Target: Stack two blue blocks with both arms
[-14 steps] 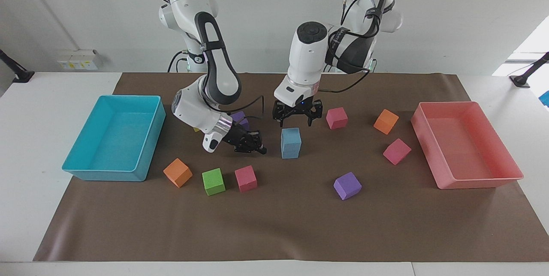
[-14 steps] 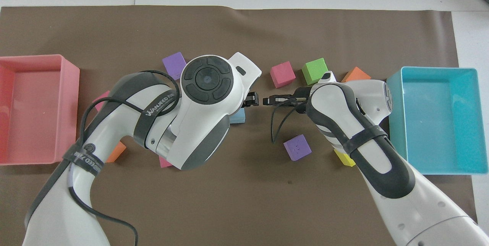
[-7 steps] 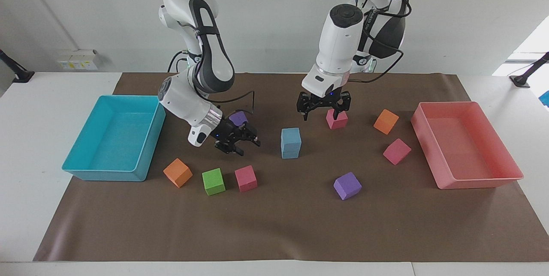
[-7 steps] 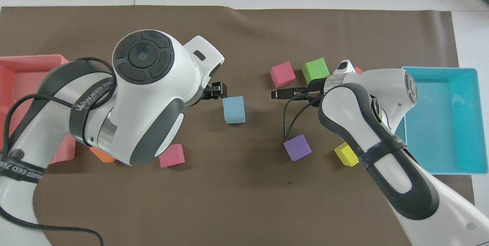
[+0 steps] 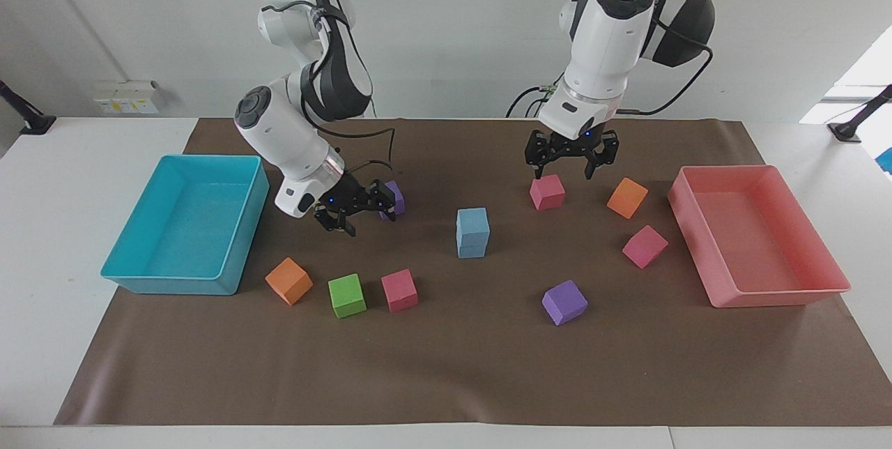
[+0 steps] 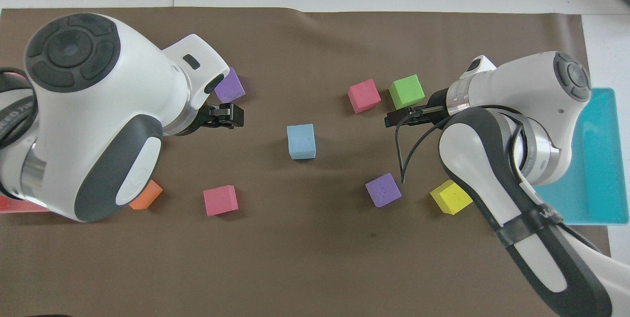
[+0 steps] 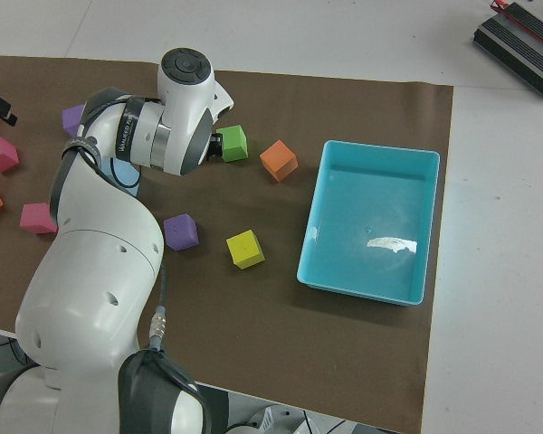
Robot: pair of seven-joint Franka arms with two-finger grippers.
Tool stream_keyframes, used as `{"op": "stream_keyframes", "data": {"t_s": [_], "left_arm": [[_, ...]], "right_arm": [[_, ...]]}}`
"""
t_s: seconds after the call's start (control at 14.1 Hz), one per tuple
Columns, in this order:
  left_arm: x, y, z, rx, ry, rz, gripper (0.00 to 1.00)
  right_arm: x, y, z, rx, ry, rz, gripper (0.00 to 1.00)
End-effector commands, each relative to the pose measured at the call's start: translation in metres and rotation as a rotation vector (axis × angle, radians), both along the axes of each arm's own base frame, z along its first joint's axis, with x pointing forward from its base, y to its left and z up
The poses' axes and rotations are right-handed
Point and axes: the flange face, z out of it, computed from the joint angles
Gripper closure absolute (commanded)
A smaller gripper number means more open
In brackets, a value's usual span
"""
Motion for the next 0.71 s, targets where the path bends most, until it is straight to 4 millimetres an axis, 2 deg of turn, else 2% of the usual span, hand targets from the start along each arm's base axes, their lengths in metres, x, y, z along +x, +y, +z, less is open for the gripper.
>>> {"op": "stream_keyframes", "data": {"t_s": [0.0,0.14,0.28,0.5,0.64], "left_arm": [[-0.019,0.019,0.016,0.016,0.018,-0.005,0.00],[-0.025,0.029,0.026,0.024,0.029,-0.068,0.00],[-0.025,0.051,0.036,0.031,0.046,-0.132,0.00],[-0.018,0.098,0.044,0.026,0.075,-0.208,0.00],[-0.013,0.130,0.053,-0.015,0.090,-0.233,0.00]], "right_arm": [[-0.001,-0.023,0.025,-0.076,0.011,0.003,0.00],[-0.008,-0.044,0.043,-0.148,0.026,0.024,0.00],[-0.016,-0.062,0.063,-0.190,0.035,0.028,0.00],[-0.036,-0.080,0.087,-0.208,0.082,0.029,0.00],[-0.050,-0.090,0.111,-0.266,0.085,0.047,0.00]]}}
